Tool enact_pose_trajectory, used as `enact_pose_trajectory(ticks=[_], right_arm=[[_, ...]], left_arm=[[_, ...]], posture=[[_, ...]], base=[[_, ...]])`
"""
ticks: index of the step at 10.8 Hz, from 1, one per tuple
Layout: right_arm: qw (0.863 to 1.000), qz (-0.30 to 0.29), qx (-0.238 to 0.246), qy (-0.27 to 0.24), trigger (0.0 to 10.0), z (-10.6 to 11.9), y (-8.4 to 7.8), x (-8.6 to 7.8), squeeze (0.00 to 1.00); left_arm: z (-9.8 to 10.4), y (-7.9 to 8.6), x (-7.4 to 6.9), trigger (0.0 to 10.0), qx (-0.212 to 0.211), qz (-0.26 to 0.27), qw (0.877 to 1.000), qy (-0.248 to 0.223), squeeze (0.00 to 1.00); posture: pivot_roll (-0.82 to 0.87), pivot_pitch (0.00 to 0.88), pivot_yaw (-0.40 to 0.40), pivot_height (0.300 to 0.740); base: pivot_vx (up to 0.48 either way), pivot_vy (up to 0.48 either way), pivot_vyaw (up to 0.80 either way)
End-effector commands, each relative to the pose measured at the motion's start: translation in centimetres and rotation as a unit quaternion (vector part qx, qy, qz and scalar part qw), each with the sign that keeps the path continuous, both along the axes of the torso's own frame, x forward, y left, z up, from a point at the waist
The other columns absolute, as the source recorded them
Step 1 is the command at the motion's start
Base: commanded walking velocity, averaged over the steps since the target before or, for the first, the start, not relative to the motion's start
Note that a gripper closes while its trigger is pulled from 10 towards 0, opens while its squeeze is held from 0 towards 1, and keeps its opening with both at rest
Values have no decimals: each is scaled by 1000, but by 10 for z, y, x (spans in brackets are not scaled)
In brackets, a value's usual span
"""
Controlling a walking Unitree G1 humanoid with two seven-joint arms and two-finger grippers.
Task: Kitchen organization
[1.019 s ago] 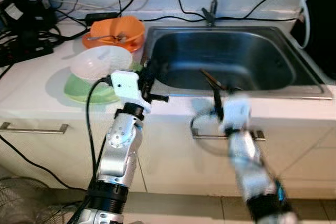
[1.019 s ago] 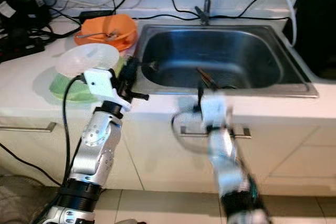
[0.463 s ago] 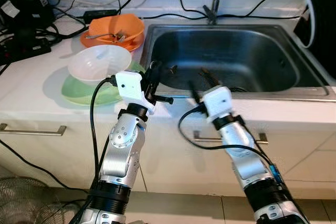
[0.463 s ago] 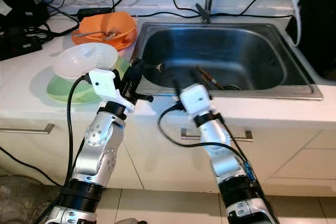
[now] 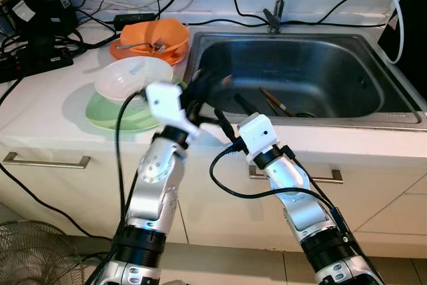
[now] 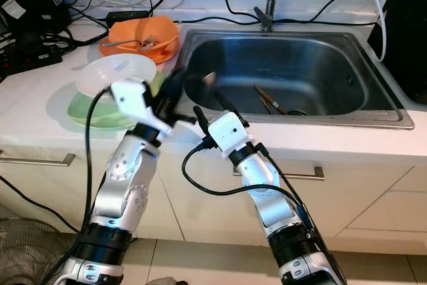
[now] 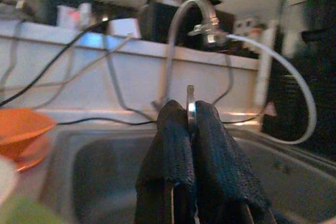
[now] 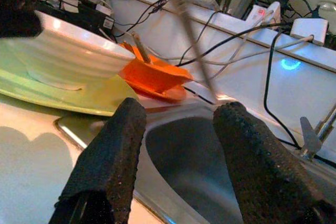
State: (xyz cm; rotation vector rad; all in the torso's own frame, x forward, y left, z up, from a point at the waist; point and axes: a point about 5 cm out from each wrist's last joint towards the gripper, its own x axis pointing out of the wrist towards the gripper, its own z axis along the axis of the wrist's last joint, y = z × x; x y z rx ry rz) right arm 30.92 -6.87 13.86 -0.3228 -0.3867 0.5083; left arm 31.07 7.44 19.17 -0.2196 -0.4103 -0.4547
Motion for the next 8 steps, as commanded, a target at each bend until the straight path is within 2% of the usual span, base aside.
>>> enact_pose_trajectory(ticks=[1, 3, 6, 8], right_arm=[[1000, 9, 5, -17, 10000, 8, 4, 1, 0], [1000, -9, 17, -23, 10000, 13, 3, 4, 0], [997, -59, 46, -31, 10000, 21, -5, 11, 0], [995, -70, 59, -30, 10000, 24, -5, 14, 0]], left_arm=[[8, -5, -1, 10000, 5, -19, 1000, -14, 0], [7, -17, -5, 10000, 21, -58, 998, -14, 0], [4, -24, -9, 10000, 34, -91, 995, -8, 0], [2, -27, -12, 10000, 40, -110, 993, -3, 0]], posture=[[85, 0, 63, 740], [83, 0, 62, 740], [85, 0, 62, 740], [86, 0, 64, 740]], base=[[0, 0, 0], [0, 0, 0], [0, 0, 0], [0, 0, 0]])
